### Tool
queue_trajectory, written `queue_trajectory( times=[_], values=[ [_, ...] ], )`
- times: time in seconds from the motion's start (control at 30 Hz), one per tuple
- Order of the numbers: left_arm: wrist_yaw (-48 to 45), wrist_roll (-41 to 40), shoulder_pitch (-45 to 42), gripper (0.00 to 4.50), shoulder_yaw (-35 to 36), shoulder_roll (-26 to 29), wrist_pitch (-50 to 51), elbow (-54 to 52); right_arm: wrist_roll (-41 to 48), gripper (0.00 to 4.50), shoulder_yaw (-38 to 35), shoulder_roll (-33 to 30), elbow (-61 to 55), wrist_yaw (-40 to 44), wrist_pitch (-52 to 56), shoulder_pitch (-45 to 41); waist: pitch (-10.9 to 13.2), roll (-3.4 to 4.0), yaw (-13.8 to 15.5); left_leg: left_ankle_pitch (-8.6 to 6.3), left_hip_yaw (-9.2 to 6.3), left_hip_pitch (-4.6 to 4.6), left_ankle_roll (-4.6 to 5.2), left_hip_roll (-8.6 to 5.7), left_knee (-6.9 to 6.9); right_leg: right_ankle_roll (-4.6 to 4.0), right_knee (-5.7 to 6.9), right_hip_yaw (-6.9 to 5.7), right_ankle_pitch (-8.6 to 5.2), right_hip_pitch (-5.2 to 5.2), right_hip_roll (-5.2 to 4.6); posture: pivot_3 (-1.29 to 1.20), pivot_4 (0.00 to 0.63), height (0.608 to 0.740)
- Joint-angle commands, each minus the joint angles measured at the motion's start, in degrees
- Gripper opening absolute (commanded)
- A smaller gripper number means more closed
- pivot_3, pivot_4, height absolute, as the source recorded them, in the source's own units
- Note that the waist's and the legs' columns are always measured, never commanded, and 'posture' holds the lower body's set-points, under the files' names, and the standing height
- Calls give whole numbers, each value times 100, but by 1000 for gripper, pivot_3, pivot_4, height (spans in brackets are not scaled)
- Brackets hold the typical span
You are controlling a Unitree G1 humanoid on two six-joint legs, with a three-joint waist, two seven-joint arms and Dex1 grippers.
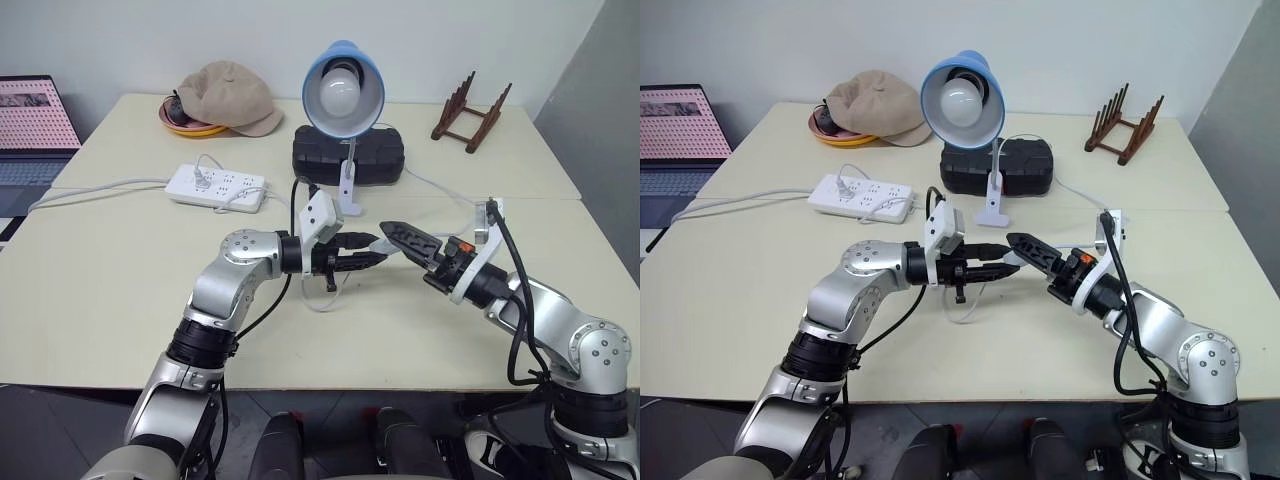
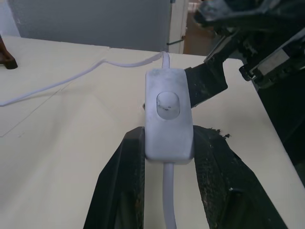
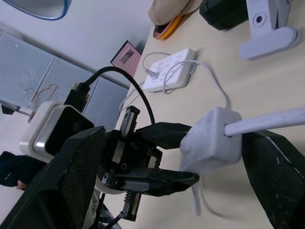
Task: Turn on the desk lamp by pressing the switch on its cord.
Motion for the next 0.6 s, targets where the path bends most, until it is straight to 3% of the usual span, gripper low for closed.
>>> queue_trajectory(
  times=[0.03, 0.33, 0.6],
  values=[
    [40, -8, -40, 1102, -10, -13, -192, -156, 275, 4500, 166, -65, -18, -248, -208, -194, 0, 0, -2, 0, 1, 0, 0, 0, 0, 0, 0, 0, 0, 0, 0, 0, 150, 740],
    [40, 4, -62, 1102, -18, -17, -262, -133, 340, 4500, 341, -193, 7, -340, -361, -171, 0, 0, -3, 0, -1, 0, 1, 1, 0, -20, 2, -1, -11, -1, 1, 0, 150, 740],
    [-7, 13, -78, 1102, -44, -9, -311, -97, 330, 2524, 340, -269, 48, -274, -450, -102, 0, 0, -2, 0, -2, 1, 1, 1, 0, -22, 2, -1, -13, -1, 1, 0, 150, 740]
  ],
)
